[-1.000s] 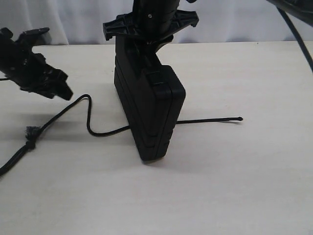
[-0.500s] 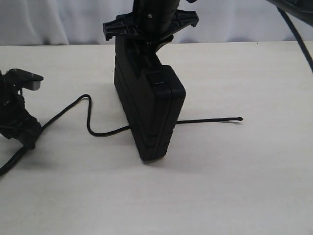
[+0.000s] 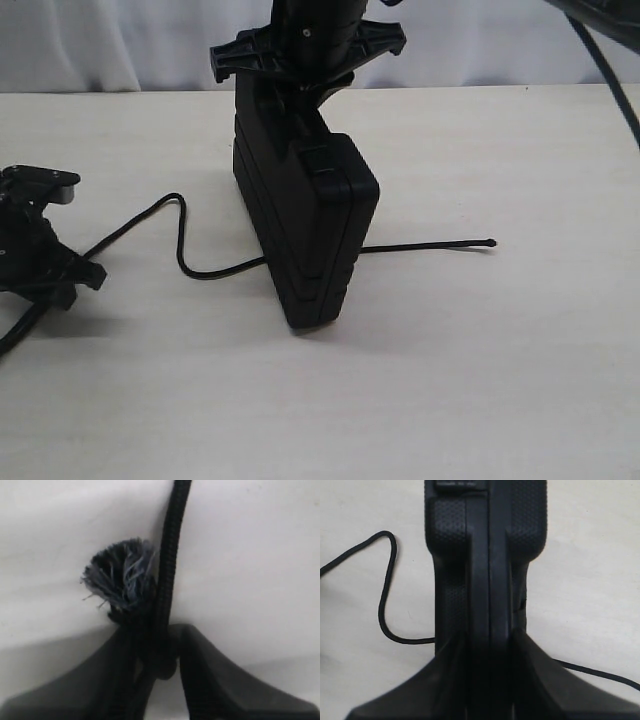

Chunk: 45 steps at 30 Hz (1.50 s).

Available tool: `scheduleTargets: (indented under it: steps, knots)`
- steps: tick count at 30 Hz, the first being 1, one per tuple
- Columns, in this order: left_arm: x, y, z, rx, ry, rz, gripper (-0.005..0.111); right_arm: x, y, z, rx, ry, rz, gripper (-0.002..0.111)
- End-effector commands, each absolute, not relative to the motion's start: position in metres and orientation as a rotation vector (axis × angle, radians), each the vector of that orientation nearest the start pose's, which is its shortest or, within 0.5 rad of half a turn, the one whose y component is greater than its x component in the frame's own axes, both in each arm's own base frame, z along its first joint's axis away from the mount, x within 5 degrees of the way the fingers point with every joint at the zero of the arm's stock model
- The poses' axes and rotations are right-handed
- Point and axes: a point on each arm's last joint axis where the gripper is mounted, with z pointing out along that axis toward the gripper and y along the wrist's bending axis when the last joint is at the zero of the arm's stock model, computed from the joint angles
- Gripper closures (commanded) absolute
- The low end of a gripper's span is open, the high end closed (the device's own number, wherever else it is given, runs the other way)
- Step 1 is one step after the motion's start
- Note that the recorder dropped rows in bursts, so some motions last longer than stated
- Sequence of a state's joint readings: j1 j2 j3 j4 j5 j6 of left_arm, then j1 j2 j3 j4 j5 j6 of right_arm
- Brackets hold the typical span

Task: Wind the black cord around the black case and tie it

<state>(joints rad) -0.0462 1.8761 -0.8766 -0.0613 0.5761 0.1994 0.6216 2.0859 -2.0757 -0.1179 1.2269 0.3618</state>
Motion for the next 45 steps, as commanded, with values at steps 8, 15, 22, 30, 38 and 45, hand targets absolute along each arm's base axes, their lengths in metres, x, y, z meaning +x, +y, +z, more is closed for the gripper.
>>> scheduleTargets:
  steps: [8, 15, 22, 30, 38, 45]
  knots:
    - [0.310, -0.041, 0.079, -0.477, 2.942, -0.495, 0.106, 0.377, 0.255, 0.318, -0.379, 2.657, 0.137, 0.104]
    - [0.329, -0.065, 0.097, -0.971, 2.612, -1.048, 0.107, 0.377, 0.255, 0.318, -0.379, 2.657, 0.137, 0.104]
    - [0.333, -0.062, 0.098, -0.648, 2.600, -0.949, 0.107, 0.377, 0.255, 0.318, -0.386, 2.656, 0.135, 0.104]
    - [0.334, -0.056, 0.106, -0.313, 2.596, -0.775, 0.083, 0.377, 0.255, 0.318, -0.386, 2.656, 0.135, 0.104]
    - [0.338, -0.060, 0.148, 0.475, 2.480, -0.592, 0.049, 0.377, 0.255, 0.318, -0.386, 2.656, 0.135, 0.104]
    - [0.318, -0.040, 0.174, 2.079, 1.808, 0.010, 0.049, 0.377, 0.255, 0.318, -0.389, 2.655, 0.134, 0.104]
